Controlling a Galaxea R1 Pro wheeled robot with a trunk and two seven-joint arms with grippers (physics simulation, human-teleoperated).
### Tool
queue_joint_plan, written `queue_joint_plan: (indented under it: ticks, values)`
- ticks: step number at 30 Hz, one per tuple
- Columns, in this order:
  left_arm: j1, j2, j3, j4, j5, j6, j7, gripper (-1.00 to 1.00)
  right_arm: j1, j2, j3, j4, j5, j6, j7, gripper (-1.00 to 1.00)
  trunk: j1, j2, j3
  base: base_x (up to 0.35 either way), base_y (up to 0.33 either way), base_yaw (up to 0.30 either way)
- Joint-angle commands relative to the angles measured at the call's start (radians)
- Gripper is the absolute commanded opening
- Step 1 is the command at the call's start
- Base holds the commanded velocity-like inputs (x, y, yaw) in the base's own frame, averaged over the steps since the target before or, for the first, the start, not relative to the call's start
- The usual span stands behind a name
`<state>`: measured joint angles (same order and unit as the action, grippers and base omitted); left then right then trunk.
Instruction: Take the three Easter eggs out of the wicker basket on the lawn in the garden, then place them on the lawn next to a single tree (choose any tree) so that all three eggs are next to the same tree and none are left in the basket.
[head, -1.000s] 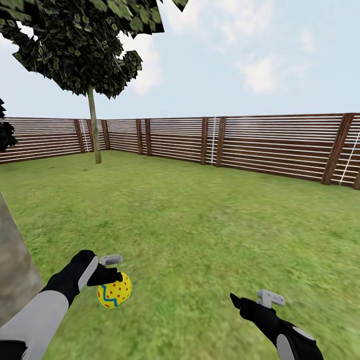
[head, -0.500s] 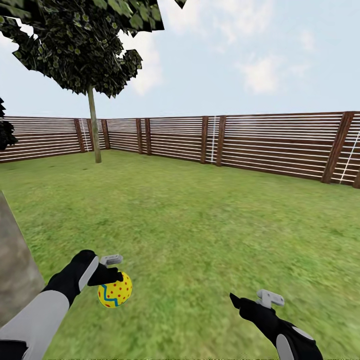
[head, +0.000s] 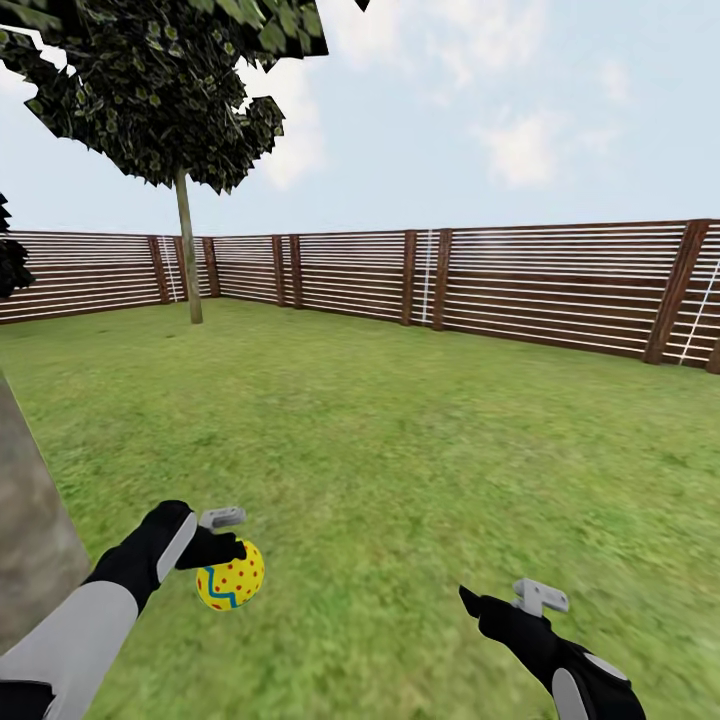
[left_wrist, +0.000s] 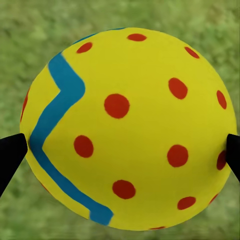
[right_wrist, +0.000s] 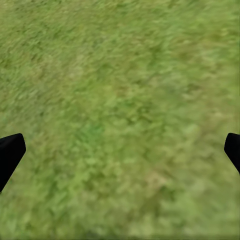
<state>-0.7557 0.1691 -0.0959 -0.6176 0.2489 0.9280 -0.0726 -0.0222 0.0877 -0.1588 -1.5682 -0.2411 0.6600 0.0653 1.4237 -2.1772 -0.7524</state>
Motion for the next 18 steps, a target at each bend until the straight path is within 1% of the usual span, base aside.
queue_joint_plan:
  ticks: [1,11,15,18]
  values:
    - [-0.001,0.001,-0.005,-0.001,0.003,0.002,-0.001,-1.00,-0.001,0.001,-0.003,-0.001,0.001,0.006,0.007,1.00,0.004,-0.008,-0.004,0.000,0.000,0.000]
    - [-0.001,-0.002,-0.006,-0.001,0.003,0.000,0.001,-1.00,-0.001,0.001,-0.004,-0.001,0.001,0.006,0.007,1.00,0.042,-0.078,-0.036,0.000,0.000,0.000]
    - [-0.001,-0.003,-0.006,-0.001,0.003,-0.002,0.026,-1.00,-0.001,0.000,-0.004,-0.001,0.001,0.006,0.008,1.00,0.057,-0.106,-0.048,0.000,0.000,0.000]
    - [-0.001,-0.003,-0.005,-0.001,0.004,-0.001,0.031,-1.00,-0.001,0.000,-0.004,-0.001,0.001,0.006,0.008,1.00,0.069,-0.127,-0.058,0.000,0.000,0.000]
